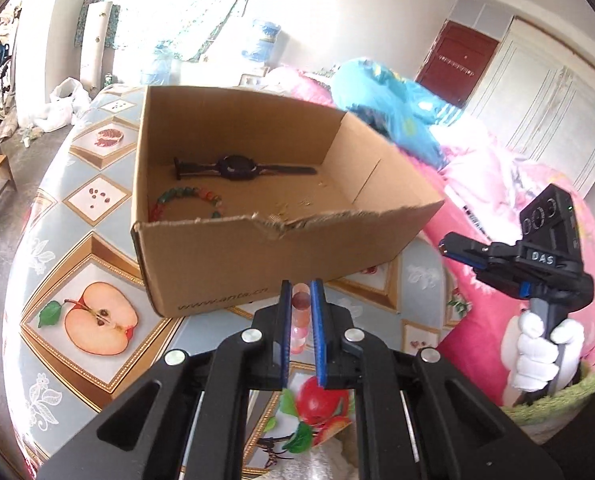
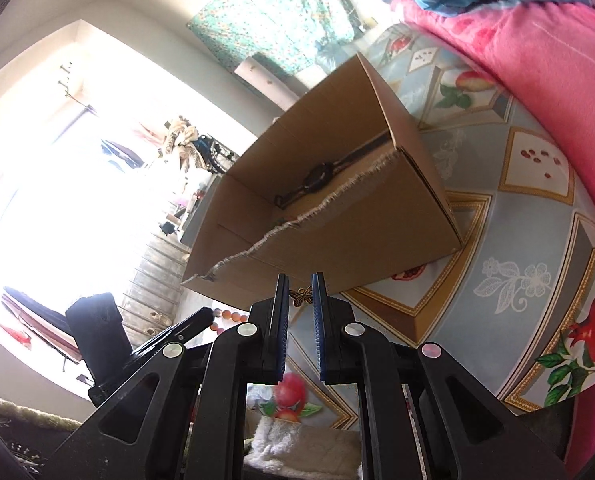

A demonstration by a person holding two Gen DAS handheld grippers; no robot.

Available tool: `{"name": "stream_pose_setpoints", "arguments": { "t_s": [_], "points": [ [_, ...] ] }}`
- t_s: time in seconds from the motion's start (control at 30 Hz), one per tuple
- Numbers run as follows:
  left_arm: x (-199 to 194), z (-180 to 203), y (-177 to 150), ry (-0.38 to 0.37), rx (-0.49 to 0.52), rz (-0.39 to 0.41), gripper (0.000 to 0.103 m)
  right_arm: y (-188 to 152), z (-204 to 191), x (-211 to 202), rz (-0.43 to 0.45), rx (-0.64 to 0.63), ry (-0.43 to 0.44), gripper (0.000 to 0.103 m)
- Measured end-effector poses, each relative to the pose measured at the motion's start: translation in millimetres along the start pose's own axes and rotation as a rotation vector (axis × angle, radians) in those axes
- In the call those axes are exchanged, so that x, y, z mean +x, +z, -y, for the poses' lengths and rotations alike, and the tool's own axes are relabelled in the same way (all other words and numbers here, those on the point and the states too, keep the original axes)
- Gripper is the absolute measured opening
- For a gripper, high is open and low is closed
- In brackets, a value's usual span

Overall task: Organize jewelry
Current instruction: 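Carry the earring over the box with the right tool and open it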

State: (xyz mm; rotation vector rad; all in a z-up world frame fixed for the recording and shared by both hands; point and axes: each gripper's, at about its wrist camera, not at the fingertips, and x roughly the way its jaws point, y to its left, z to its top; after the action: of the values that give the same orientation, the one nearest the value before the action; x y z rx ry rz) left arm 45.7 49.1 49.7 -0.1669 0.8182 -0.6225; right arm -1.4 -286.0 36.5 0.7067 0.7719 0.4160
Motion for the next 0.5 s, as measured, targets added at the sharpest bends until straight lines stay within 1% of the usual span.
{"name": "stream_pose_setpoints", "arguments": {
  "t_s": [0.07, 0.13, 0.2, 0.33, 0.43, 0.5],
  "points": [
    [-13, 5, 6, -0.061, -0.008, 0.023, 0.009, 7, -9, -6, 0.024, -0.017, 0.022, 0.010],
    [-24, 12, 13, -0.140, -0.016, 0.046, 0.009, 16, -21, -6, 0.047, -0.044, 0.028, 0.010],
    [-29, 25, 23, -0.210, -0.017, 0.065, 0.009, 24, -33, -4, 0.067, -0.070, 0.042, 0.010],
    [-40, 41, 48, -0.314, 0.001, 0.106, 0.009, 48, -49, -3, 0.088, -0.129, 0.061, 0.010],
    [-42, 46, 72, -0.346, 0.020, 0.120, 0.009, 67, -57, 4, 0.081, -0.177, 0.051, 0.010],
    [-42, 45, 91, -0.352, 0.021, 0.128, 0.009, 77, -62, 9, 0.069, -0.205, 0.042, 0.010]
  ]
}}
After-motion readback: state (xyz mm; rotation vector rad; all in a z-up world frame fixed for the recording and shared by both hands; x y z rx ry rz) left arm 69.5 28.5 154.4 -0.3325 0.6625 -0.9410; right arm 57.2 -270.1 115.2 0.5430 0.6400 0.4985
